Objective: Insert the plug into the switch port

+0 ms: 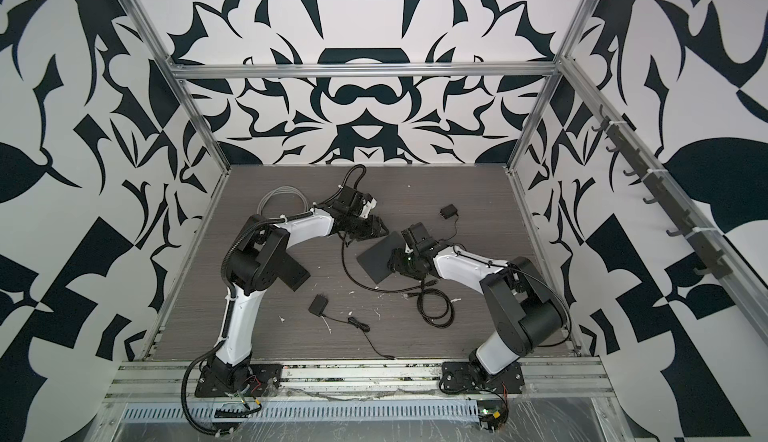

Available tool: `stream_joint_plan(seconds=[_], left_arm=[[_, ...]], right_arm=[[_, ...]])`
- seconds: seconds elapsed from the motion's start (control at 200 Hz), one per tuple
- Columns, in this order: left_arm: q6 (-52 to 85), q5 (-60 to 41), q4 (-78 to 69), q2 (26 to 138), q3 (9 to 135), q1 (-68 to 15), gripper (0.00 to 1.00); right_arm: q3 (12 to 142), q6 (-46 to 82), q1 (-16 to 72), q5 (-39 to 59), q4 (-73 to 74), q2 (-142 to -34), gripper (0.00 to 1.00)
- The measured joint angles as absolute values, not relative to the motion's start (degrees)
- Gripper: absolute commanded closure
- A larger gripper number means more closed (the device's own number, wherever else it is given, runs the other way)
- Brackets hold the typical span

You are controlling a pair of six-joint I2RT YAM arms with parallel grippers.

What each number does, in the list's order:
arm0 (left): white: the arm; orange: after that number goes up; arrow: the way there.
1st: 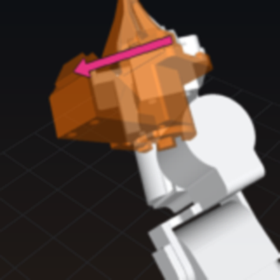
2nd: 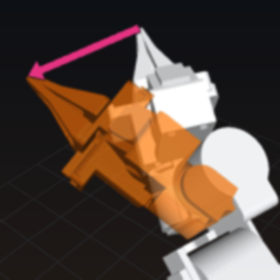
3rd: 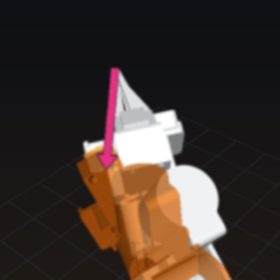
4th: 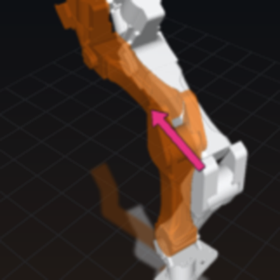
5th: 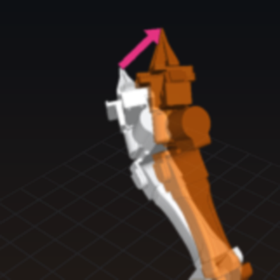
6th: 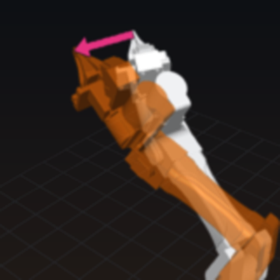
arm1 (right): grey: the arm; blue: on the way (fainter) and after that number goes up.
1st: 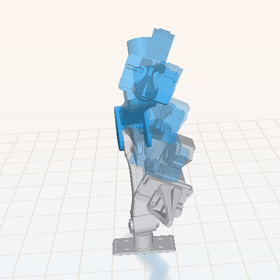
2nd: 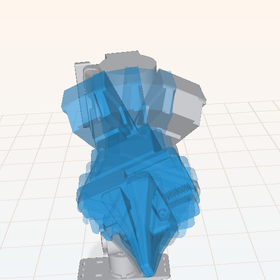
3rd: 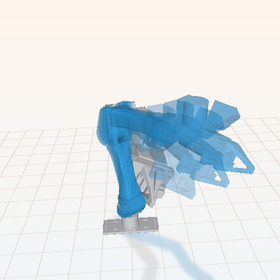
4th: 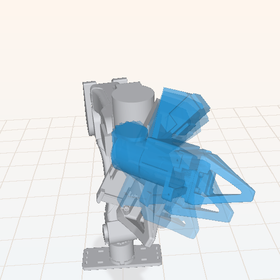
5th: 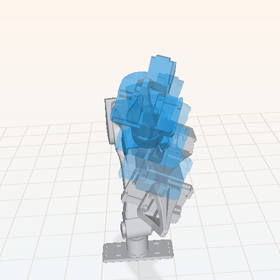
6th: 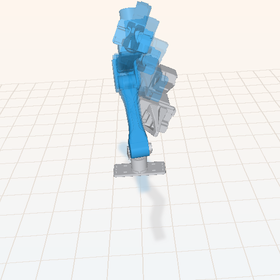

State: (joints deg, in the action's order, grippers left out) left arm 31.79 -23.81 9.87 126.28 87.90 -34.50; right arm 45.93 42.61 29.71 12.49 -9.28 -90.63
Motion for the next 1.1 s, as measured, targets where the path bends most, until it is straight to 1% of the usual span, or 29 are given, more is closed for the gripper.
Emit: stream_joint_plan(seconds=[0.135,0.295,0.495,0.69,0.83,1.105], left_arm=[[31.73,-24.93,9.43,125.62,86.43,-34.63,0.49],[32.56,-26.20,7.99,125.38,85.21,-35.05,0.54],[34.81,-26.20,6.61,125.36,84.60,-34.76,0.56],[36.75,-26.81,6.83,125.36,84.60,-37.26,0.55],[37.08,-26.87,7.31,125.32,84.60,-38.46,0.55],[37.06,-27.00,7.51,125.27,84.60,-37.15,0.54]], right_arm=[[48.31,43.35,29.82,11.29,-8.80,-93.65,0.36],[55.75,42.19,28.60,9.72,-10.96,-99.37,0.35],[63.57,40.53,22.74,10.96,-11.79,-106.15,0.35],[71.90,38.46,17.89,12.86,-9.80,-113.01,0.35],[71.33,36.42,16.91,13.28,-9.82,-112.22,0.35],[65.45,33.12,16.45,14.06,-12.19,-105.60,0.34]])
